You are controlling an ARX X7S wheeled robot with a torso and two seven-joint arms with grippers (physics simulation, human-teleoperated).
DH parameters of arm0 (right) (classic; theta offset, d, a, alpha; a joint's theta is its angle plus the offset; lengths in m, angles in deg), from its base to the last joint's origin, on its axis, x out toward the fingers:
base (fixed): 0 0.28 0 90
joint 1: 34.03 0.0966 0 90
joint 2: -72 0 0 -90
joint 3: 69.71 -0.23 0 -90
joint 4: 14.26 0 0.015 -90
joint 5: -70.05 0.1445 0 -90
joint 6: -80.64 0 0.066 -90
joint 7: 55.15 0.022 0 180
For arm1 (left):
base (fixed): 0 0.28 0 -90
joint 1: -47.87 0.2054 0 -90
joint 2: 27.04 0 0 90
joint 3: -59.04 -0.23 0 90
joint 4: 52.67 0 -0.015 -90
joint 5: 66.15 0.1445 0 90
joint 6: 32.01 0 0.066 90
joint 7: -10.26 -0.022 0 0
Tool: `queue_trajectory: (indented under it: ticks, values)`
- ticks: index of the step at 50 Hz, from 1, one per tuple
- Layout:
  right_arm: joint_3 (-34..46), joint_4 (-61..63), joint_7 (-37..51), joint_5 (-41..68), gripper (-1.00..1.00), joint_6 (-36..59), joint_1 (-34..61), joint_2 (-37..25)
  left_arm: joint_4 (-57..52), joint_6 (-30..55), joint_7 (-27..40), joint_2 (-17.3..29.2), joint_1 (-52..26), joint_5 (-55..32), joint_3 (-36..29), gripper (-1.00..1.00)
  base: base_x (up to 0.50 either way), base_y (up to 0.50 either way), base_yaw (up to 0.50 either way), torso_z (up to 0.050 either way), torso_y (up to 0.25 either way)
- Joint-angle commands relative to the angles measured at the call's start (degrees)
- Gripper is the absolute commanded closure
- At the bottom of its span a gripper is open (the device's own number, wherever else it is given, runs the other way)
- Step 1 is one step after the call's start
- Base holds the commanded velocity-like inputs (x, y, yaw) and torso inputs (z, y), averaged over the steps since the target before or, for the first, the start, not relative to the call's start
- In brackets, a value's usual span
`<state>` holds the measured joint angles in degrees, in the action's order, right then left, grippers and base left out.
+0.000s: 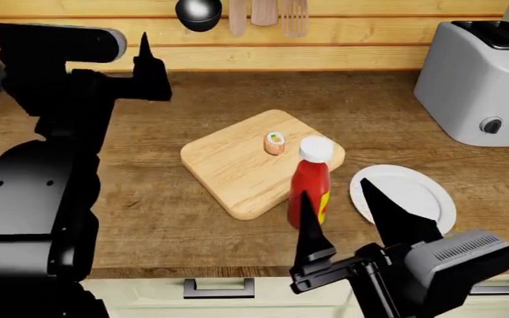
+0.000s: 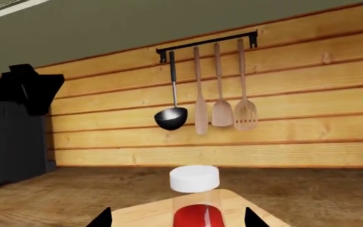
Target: Pick the sushi from the plate and place it on the cutting board. Then pick the condiment bottle from the cabinet and place it next to the cutting board.
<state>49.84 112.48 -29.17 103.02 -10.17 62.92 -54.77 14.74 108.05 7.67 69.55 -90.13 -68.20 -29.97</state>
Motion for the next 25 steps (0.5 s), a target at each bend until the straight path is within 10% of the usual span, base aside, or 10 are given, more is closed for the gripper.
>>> queue_trajectory:
  ticks: [1, 25]
  values:
    - [-1.7, 5.4, 2.3, 1.4, -1.0, 1.6, 0.3, -2.5, -12.4, 1.8, -1.3, 0.6, 8.0, -2.6, 1.5, -1.0, 0.0, 0.0, 0.0, 0.0, 0.0]
    - [-5.8, 10.1, 6.9, 9.3, -1.0, 8.8, 12.1, -4.0, -29.0, -13.6, -2.0, -1.3, 28.4, -7.8, 7.3, -1.0, 0.0, 0.0, 0.0, 0.0, 0.0]
